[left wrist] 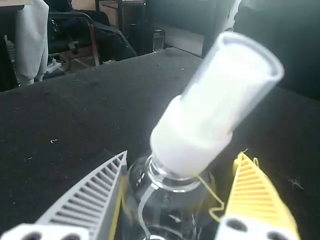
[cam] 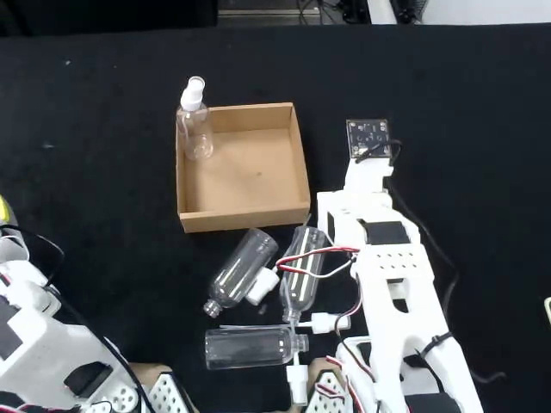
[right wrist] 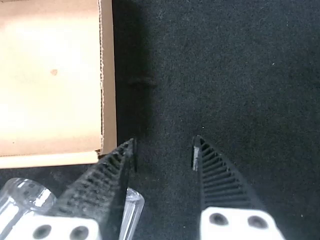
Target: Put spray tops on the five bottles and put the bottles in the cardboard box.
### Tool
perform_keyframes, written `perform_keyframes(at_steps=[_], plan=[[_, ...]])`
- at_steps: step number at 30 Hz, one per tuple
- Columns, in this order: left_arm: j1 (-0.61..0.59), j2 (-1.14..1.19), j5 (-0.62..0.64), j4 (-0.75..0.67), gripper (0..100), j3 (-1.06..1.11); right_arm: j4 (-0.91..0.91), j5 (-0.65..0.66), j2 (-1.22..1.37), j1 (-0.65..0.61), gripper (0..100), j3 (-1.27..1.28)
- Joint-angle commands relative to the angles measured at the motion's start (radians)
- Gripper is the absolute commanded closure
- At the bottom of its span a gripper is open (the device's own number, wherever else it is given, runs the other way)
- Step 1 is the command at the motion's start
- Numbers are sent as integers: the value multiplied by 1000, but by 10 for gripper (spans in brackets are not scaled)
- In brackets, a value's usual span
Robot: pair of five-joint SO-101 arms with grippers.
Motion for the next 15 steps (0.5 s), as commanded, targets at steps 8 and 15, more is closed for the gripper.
perform_keyframes(at_steps=[8,15], plan=[[8,-52,-75,-2,692,-8,-25,11,-19,-6,835,-2],[22,-48,-78,-2,696,-7,-25,11,-19,-6,835,-2]])
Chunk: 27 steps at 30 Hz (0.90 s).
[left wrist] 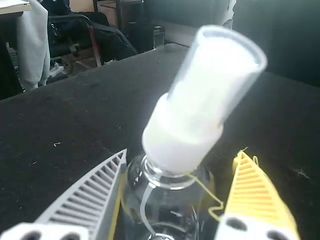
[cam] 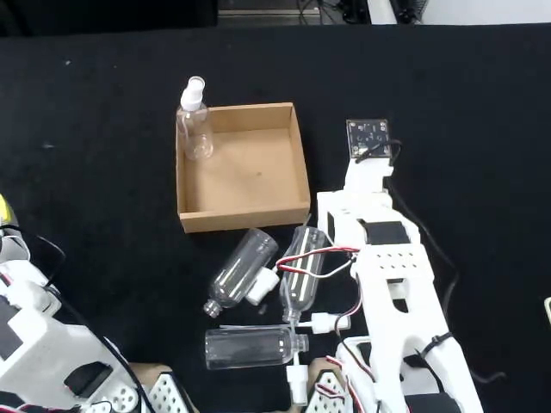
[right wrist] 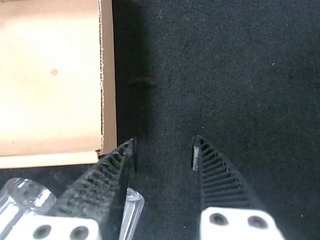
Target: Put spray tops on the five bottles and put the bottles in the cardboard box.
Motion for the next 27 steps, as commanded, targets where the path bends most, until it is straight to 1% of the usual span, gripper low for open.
perform_keyframes(at_steps=[1,13,15,16,19,20,22,25,27], plan=[[21,-44,-12,-2,696,-8,-25,11,-19,-6,835,-2],[16,-44,-12,-2,708,-8,-25,11,-19,-6,835,-2],[16,-44,-12,-2,762,-8,-25,11,-19,-6,835,-2],[15,-44,-12,-2,805,-8,-25,11,-19,-6,835,-2],[18,-44,-12,-2,967,-8,-25,11,-19,-6,835,-2],[18,-46,-12,-2,978,-8,-25,11,-19,-6,835,-2],[19,-48,-12,-2,935,-7,-25,11,-19,-6,835,-2],[21,-57,-11,-2,977,1,-25,11,-19,-6,835,-2],[19,-57,-11,-2,968,1,-25,11,-19,-6,835,-2]])
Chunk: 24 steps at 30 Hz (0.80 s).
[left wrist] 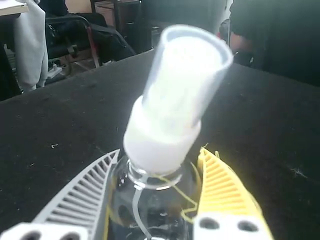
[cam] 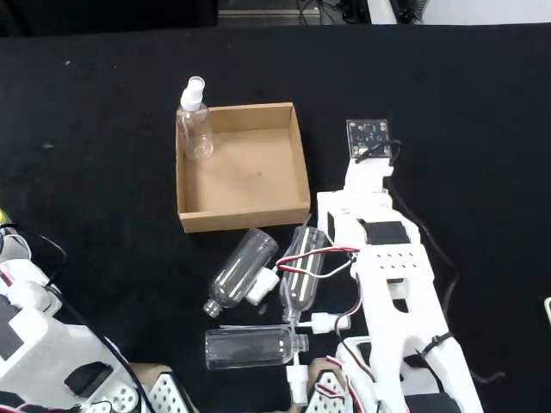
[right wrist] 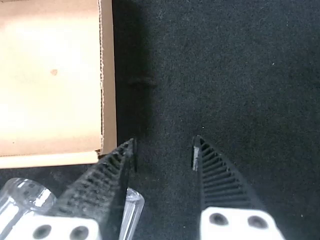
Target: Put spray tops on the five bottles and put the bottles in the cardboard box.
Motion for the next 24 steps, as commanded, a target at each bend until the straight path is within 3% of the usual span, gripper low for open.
perform_keyframes(at_steps=[1,10,20,24], plan=[[12,-54,-6,-2,973,-1,-25,11,-19,-6,835,-2],[42,-245,-5,74,972,47,-25,11,-19,-6,835,-2],[151,-712,-2,666,971,51,-25,11,-19,-6,835,-2],[202,-848,-2,818,971,51,-25,11,-19,-6,835,-2]])
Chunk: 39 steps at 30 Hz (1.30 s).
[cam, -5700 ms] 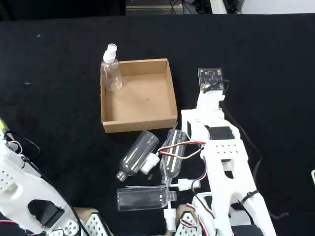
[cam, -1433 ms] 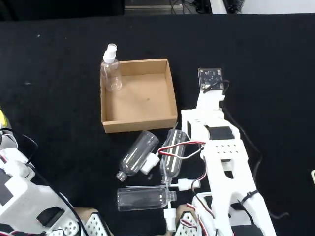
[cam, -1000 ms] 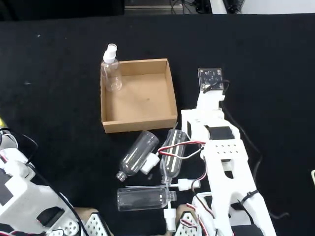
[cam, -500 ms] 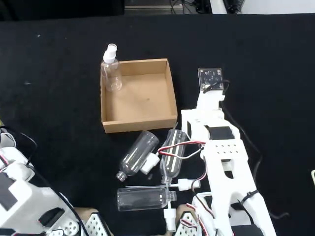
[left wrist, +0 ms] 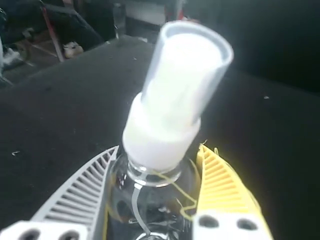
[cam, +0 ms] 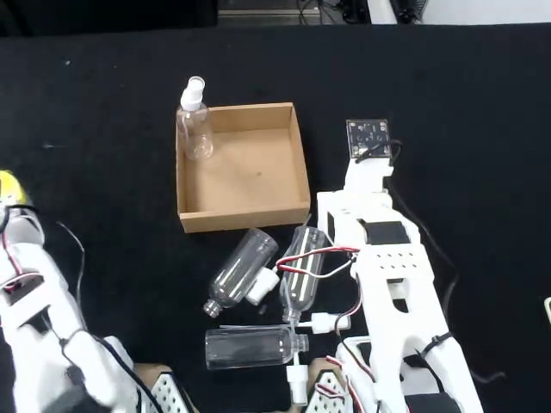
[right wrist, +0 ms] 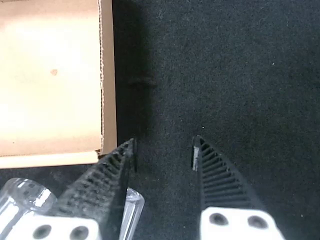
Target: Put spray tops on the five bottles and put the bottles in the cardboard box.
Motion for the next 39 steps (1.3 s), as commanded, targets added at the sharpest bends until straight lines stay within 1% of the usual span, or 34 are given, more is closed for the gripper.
perform_keyframes(at_steps=[1,9,12,16,22,27,29,31,35,39], plan=[[68,-183,-2,167,971,-42,-25,11,-19,-6,835,-2],[180,-344,0,328,971,-35,-25,11,-19,-6,835,-2],[232,-385,0,367,971,-35,-25,11,-19,-6,835,-2],[282,-434,0,379,971,-35,-25,11,-19,-6,835,-2],[311,-491,2,382,971,-33,-25,11,-19,-6,835,-2],[338,-499,91,382,971,-39,-25,11,-19,-6,835,-4],[360,-499,100,391,971,-42,-25,11,-19,-6,835,-4],[383,-499,103,445,971,-56,-25,11,-19,-6,835,-4],[407,-499,107,600,971,-151,-25,11,-19,-6,835,-4],[443,-499,107,687,971,-236,-25,11,-19,-6,835,-4]])
